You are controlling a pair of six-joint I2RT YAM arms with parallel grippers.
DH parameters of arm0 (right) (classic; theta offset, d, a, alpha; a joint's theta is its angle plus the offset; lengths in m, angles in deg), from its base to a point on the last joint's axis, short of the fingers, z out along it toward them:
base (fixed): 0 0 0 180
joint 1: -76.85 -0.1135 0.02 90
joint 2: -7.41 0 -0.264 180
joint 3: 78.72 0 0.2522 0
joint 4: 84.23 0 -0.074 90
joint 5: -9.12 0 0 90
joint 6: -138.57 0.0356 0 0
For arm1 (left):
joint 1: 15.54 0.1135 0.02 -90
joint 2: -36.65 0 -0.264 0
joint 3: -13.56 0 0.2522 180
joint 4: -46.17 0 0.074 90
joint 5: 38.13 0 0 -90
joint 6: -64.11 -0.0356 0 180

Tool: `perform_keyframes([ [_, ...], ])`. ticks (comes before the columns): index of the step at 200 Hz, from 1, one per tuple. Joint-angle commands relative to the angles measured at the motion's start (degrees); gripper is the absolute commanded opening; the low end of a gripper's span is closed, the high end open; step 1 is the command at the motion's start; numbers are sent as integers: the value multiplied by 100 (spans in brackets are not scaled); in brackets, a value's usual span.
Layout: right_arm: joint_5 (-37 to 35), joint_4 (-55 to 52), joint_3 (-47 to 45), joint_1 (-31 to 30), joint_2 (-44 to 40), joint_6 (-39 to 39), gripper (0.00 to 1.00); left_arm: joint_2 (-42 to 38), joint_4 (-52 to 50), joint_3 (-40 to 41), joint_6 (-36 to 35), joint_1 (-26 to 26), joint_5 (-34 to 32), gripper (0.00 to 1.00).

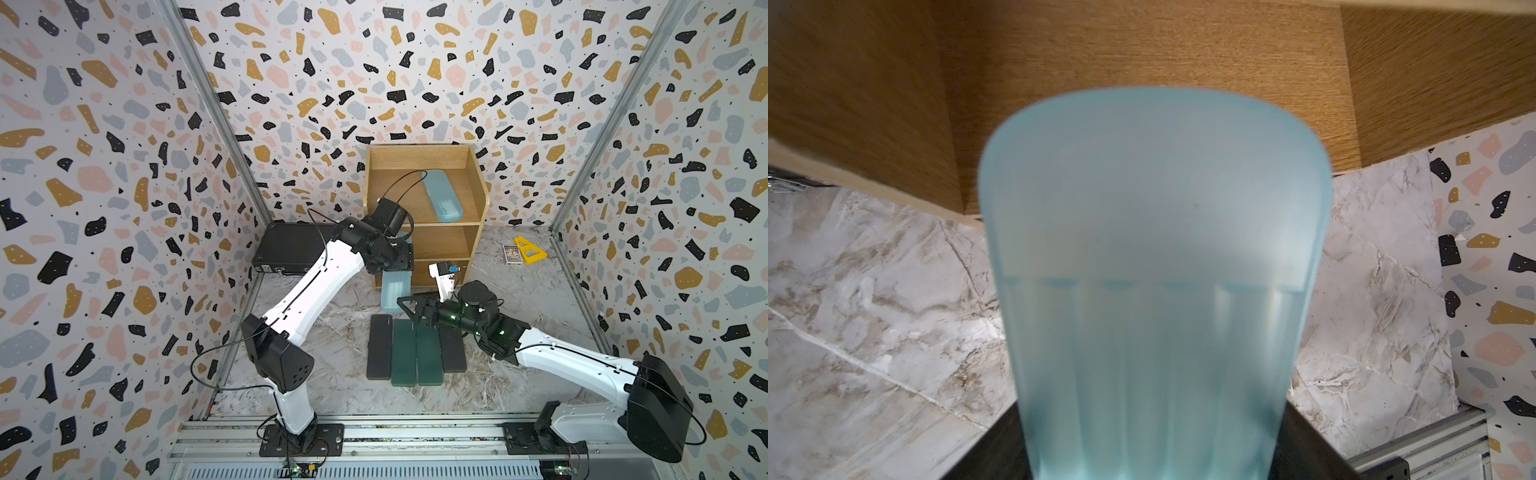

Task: Place the pencil cases on the shelf according to color
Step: Place the pencil case on the shelf.

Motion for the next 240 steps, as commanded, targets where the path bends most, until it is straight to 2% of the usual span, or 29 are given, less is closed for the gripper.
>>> perform_keyframes([
  [1, -312, 111, 303, -27, 81, -166, 75, 13, 168, -124, 36, -63, 27, 0],
  [37, -412, 128, 477, -25, 320, -255, 62, 103, 150, -219, 5, -66, 30, 0],
  [63, -556, 129, 549, -26, 390, -355, 48, 182, 107, -351, -35, -64, 30, 0],
  [119, -617, -119, 940, -27, 463, -551, 45, 568, -354, -1341, -183, -64, 19, 0],
  [144, -643, -287, 1192, -27, 476, -655, 44, 716, -509, -1755, -252, -64, -34, 0],
  [183, -656, -556, 1439, -27, 419, -770, 54, 964, -842, -2397, -273, -64, 79, 0],
  [217, -793, -680, 1239, -21, 207, -803, 64, 738, -779, -2074, -257, -65, 103, 0],
  [240, -879, -658, 1014, -27, 46, -792, 68, 532, -689, -1697, -247, -63, 105, 0],
])
